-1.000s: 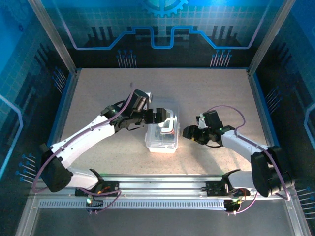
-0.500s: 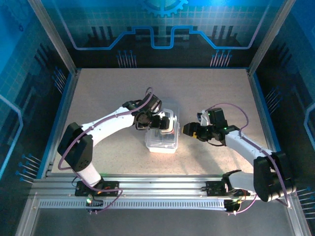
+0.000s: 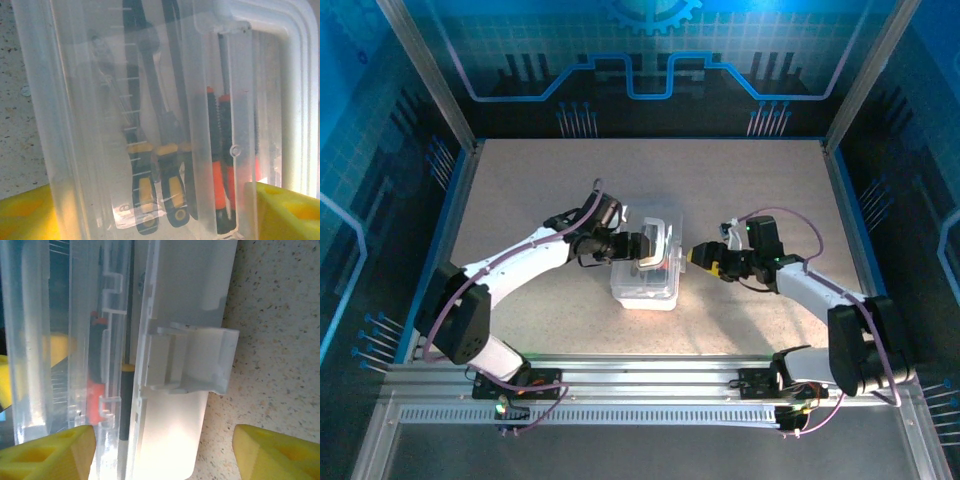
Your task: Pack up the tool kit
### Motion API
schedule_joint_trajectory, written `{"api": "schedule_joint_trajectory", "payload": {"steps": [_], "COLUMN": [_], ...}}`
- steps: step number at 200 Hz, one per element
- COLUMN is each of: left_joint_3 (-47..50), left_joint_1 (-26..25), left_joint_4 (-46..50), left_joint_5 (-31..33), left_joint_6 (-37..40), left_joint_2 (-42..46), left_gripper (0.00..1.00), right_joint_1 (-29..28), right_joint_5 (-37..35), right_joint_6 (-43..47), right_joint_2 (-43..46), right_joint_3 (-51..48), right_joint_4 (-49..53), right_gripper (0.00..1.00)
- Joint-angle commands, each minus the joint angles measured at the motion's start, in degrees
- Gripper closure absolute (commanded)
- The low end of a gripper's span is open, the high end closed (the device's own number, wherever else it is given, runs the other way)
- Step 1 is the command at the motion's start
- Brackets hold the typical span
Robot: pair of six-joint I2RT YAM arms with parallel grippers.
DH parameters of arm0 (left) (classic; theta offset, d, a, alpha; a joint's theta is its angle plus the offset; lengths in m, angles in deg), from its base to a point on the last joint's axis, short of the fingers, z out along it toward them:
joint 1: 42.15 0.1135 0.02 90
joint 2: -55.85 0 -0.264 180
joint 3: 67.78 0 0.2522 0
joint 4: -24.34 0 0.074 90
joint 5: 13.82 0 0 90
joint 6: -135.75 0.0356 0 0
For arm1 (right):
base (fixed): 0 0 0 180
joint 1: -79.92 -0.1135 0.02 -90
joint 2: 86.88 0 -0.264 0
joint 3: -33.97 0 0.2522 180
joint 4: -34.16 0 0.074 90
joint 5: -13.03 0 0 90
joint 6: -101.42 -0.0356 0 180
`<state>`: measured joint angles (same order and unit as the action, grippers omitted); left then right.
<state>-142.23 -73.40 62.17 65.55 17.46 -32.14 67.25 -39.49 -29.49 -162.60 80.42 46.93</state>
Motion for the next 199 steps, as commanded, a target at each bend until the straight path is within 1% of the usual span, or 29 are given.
{"api": "schedule_joint_trajectory", "payload": {"steps": [1,37,78,81,116,139,174,199], "left_joint_3": [5.94,8.51,9.97,10.05,11.0,11.7,12.76,13.22], "left_joint_1": [1.91,3.41,4.51,4.59,5.41,5.91,6.64,7.12], "left_joint_4": [3.62,2.75,1.9,1.87,1.94,2.2,2.25,2.14], "left_joint_5": [1.34,1.59,1.05,1.05,0.76,0.71,0.59,0.44], "left_joint_6": [1.2,1.4,1.28,1.37,1.75,1.97,2.1,2.09], "left_joint_2": [-4.61,-4.65,-4.48,-4.42,-3.5,-2.73,-1.67,-1.08], "left_gripper": [0.34,0.35,0.37,0.37,0.38,0.39,0.39,0.4], "right_joint_1": [0.7,0.63,0.53,0.47,0.24,0.24,0.15,-0.44], "right_joint_5": [3.82,3.92,5.28,5.39,7.36,6.21,6.38,7.31], "right_joint_6": [-3.6,-4.04,-6.29,-6.6,-10.58,-14.03,-16.99,-21.54], "right_joint_2": [-0.59,-0.04,-1.28,-1.41,-4.96,-6.57,-10.07,-14.19], "right_joint_3": [-2.29,-3.39,-3.68,-3.68,-3.73,-5.11,-5.0,-5.35], "right_joint_4": [-9.04,-11.86,-14.15,-15.84,-22.3,-27.94,-33.18,-41.29], "right_gripper": [0.25,0.22,0.21,0.21,0.2,0.2,0.18,0.18]}}
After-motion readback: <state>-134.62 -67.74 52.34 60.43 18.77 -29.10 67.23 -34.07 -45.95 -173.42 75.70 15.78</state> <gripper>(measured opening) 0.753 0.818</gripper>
